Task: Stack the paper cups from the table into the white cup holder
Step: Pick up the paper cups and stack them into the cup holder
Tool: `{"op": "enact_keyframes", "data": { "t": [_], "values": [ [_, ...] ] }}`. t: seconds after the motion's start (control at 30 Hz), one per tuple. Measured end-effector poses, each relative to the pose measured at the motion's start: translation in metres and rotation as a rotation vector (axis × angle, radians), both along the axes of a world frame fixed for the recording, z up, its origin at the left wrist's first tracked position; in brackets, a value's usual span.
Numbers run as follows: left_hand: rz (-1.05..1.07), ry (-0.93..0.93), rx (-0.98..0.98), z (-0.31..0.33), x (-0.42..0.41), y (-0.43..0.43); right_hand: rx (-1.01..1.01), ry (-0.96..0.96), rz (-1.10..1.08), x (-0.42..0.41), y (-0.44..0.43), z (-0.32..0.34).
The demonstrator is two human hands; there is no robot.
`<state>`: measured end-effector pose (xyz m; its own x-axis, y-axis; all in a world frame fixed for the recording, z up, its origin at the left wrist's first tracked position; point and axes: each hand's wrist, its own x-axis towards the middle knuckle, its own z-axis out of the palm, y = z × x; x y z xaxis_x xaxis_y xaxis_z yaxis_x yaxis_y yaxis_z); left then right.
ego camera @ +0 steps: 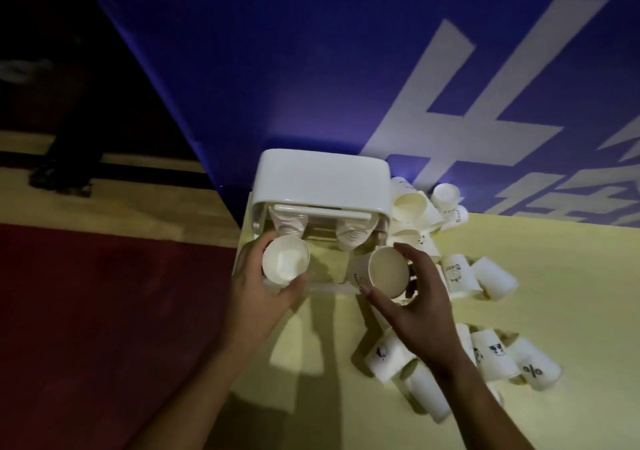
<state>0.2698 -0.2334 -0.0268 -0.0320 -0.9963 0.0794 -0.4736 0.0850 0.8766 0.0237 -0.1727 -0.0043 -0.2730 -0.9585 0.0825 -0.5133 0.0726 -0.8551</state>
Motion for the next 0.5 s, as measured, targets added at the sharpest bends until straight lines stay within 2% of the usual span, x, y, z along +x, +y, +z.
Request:
{"op": "enact_keyframes", "data": {
  "t": [0.23,0.4,0.5],
  "values": [
    [-0.035,-0.069,0.068,-0.034,0.025,-0.033,-0.005,0.011,-0.011,0.041,-0.011,-0.002],
    [-0.111,-0.202,0.23,-0.058,0.027,-0.047,0.034,0.001,-0.05,0.053,-0.016,-0.008],
    [-0.166,-0.277,0.242,-0.066,0.026,-0.05,0.016,0.022,-0.053,0.063,-0.022,-0.009]
  ]
}}
